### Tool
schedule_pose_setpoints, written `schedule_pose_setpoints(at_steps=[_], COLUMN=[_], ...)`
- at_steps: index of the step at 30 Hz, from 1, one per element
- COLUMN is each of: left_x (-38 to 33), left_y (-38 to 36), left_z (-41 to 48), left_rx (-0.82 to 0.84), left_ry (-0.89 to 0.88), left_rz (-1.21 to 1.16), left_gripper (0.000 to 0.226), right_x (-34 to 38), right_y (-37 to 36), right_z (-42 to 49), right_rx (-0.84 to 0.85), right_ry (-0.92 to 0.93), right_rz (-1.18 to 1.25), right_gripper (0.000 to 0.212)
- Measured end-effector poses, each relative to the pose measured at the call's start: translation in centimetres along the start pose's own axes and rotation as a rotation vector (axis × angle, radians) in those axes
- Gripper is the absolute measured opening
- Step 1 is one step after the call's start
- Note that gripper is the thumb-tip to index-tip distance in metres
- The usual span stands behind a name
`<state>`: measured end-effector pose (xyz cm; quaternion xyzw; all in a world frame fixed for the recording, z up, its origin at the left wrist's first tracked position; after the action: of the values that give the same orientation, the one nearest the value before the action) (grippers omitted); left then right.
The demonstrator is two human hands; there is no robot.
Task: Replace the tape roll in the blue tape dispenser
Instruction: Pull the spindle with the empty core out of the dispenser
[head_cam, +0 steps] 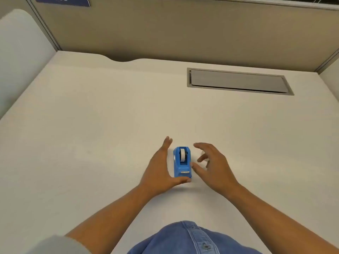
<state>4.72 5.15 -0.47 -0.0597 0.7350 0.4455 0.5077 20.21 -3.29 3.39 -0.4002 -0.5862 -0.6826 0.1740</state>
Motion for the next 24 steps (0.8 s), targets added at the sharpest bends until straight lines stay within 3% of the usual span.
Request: schedule_pose_setpoints(at_steps=[2, 6, 12, 24], left_x=[-0.9, -0.2, 0.4, 0.6], left_y=[-0.7, -1.5, -1.6, -1.5], left_z=[0.6, 0.5, 0.1, 0.2], left_rx=[0.056, 0.067, 0.0, 0.011], left_ry=[-0.006, 0.048, 0.051, 0.051], left_rz=[-0.18, -0.286, -0.275, -0.266], left_gripper=[0.132, 0.126, 0.118, 0.117], right_x=[0.9, 0.8, 1.0, 2.8], right_y=[-0.9, -2.3, -2.6, -2.3], right_z=[1.1, 2.1, 2.6, 3.5], right_rx=[0.094, 0.198, 0.239, 0.313], right_ry=[0.001, -0.005, 0.028, 0.142], right_rz=[-0.034, -0.068, -0.108, -0.236], right_gripper=[0.058, 0.063, 0.064, 0.042])
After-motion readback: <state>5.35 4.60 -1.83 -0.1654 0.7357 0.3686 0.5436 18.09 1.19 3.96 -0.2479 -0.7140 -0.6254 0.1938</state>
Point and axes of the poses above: each hand's wrist, its own z-axis towards the middle knuckle, its own y-axis out of the back of the hand, x = y × z, the point moved 7 cm from there along z, towards the middle knuckle, and after that the axes turned 2 degrees about x, right-handed, at the moved point
